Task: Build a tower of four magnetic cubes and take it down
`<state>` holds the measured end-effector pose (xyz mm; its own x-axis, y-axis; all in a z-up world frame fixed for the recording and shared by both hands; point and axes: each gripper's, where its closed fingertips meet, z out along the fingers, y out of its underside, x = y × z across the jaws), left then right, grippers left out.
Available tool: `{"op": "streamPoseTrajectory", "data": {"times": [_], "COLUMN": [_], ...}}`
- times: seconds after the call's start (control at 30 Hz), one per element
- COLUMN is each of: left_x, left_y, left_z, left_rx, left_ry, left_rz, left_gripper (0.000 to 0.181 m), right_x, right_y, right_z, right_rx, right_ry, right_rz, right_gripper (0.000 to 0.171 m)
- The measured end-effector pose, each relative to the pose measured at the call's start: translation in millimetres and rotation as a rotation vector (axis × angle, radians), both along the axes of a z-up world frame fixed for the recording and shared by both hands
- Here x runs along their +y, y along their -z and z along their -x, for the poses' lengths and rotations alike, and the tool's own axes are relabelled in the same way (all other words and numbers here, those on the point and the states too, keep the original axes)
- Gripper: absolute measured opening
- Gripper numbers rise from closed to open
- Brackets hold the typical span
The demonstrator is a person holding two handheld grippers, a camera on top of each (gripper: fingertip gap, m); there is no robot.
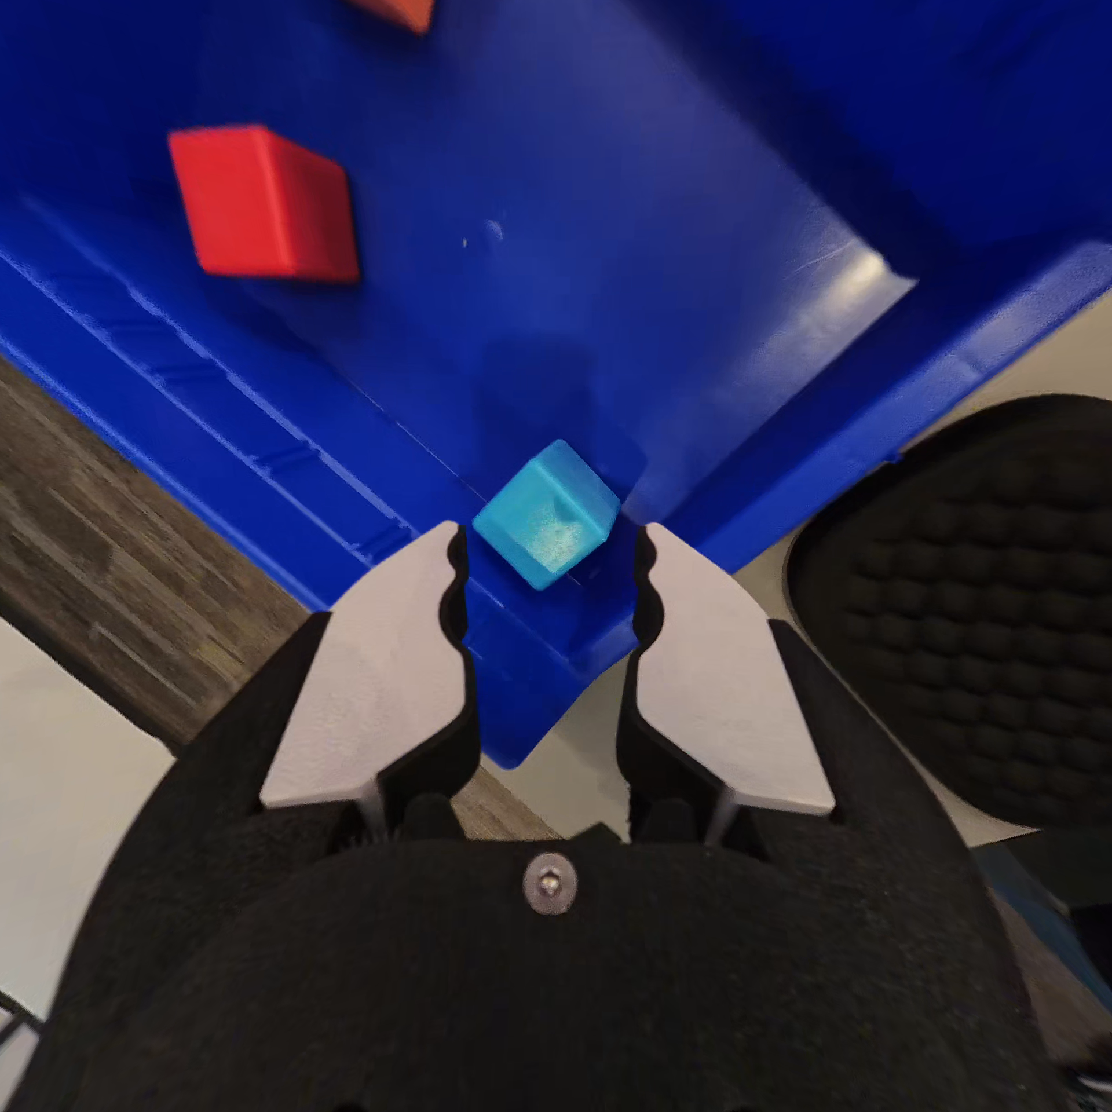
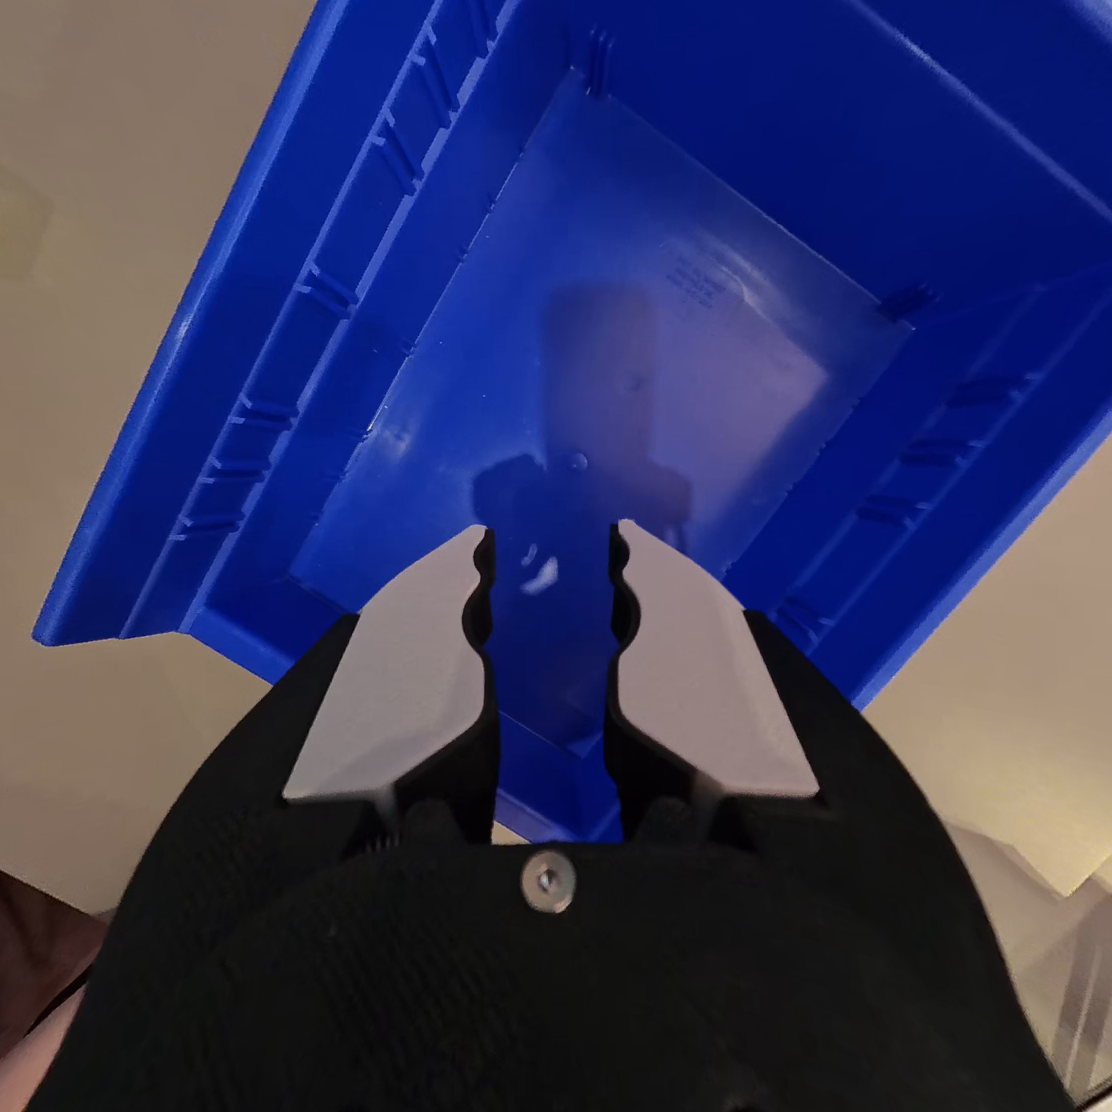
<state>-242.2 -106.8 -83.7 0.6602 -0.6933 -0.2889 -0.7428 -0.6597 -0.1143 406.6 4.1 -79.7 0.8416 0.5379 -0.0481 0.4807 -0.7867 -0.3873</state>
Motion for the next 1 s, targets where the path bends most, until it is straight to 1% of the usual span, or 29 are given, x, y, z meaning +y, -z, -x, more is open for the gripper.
{"op": "streamPoseTrajectory", "data": {"times": [0.07,0.1,0.13,0.23,0.27,0.3,0.4,0.53,0.57,0.67,0.77,0.9,1.0], "left_x": [2,3,3,-2,-3,0,1,-5,-5,-2,0,3,10], "left_y": [15,21,26,33,35,33,33,38,39,42,50,55,44], "left_z": [9,14,17,23,21,19,7,13,18,29,34,33,22], "left_rx": [0.029,0.058,0.098,0.209,0.219,0.218,0.175,0.282,0.314,0.388,0.417,0.396,0.317], "left_ry": [-0.080,-0.095,-0.077,0.069,0.120,0.163,0.274,0.419,0.430,0.450,0.463,0.463,0.441], "left_rz": [0.035,0.056,0.071,0.129,0.148,0.138,0.170,0.257,0.279,0.316,0.332,0.311,0.250], "left_gripper": [0.052,0.053,0.055,0.057,0.066,0.067,0.063,0.055,0.053,0.056,0.054,0.051,0.051], "right_x": [-3,-5,-6,-8,-9,-9,-11,-12,-11,-12,-13,-12,-12], "right_y": [3,5,7,11,12,14,17,17,16,16,18,21,22], "right_z": [-2,-3,-4,-6,-6,-6,-6,-3,-1,4,7,7,6], "right_rx": [-0.006,-0.012,-0.019,-0.022,-0.019,-0.017,-0.023,-0.030,-0.031,-0.036,-0.046,-0.052,-0.053], "right_ry": [0.000,-0.002,-0.004,0.002,0.004,0.004,-0.003,-0.015,-0.018,-0.035,-0.053,-0.054,-0.049], "right_rz": [0.013,0.021,0.028,0.045,0.051,0.056,0.068,0.074,0.073,0.076,0.086,0.099,0.106], "right_gripper": [0.039,0.039,0.039,0.039,0.039,0.039,0.039,0.039,0.039,0.039,0.039,0.039,0.039]}}
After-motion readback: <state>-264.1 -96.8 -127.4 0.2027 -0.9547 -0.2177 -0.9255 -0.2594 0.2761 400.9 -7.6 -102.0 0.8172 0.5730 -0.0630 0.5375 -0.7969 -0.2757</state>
